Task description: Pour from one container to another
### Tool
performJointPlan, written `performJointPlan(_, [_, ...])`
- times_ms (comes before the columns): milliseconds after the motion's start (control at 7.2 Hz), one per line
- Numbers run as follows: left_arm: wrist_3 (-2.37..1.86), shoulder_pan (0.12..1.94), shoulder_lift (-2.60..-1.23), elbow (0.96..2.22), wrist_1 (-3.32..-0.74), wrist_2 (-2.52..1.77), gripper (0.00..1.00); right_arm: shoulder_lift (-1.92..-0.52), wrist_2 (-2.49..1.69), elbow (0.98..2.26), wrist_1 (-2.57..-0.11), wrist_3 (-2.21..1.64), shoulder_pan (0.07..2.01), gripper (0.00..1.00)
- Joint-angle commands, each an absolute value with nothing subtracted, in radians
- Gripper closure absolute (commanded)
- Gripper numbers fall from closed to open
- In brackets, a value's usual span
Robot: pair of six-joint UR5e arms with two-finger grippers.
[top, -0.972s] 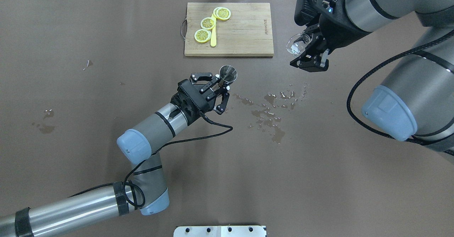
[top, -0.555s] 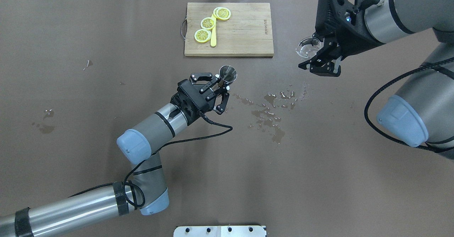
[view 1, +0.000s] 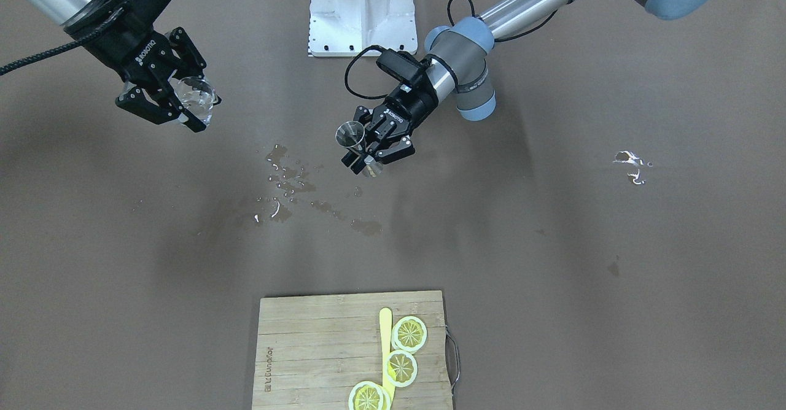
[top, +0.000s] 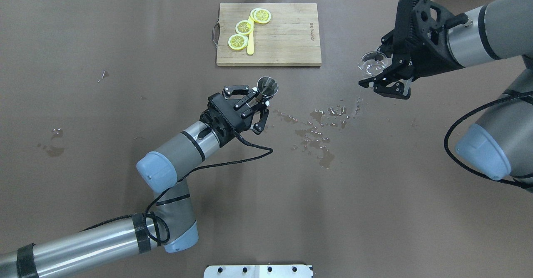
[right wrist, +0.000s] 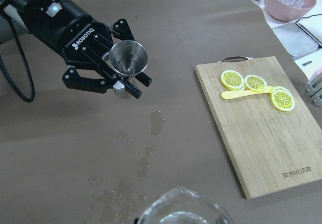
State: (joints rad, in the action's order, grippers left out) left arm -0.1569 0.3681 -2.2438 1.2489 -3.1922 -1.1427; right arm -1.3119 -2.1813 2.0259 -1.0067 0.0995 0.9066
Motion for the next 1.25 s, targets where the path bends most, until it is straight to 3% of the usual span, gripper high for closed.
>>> performJointPlan(0, [-0.155,0.37,-2.224,1.272,-3.192,-1.141,1.0,-1.367,-2.184,1.968,-0.841,0.045,0.907,1.0])
performJointPlan(972, [-0.155,0.463,-2.2,1.298,-3.169,-1.149,1.0,-1.431,-2.275,1.502,-0.199,-0.038,0.953,1.0])
performJointPlan(1110, [-0.153,0.468,-2.145,1.327,-3.175,-1.15,1.0,-1.44,-2.278,1.427,-0.101,-0.04,0.953,1.0])
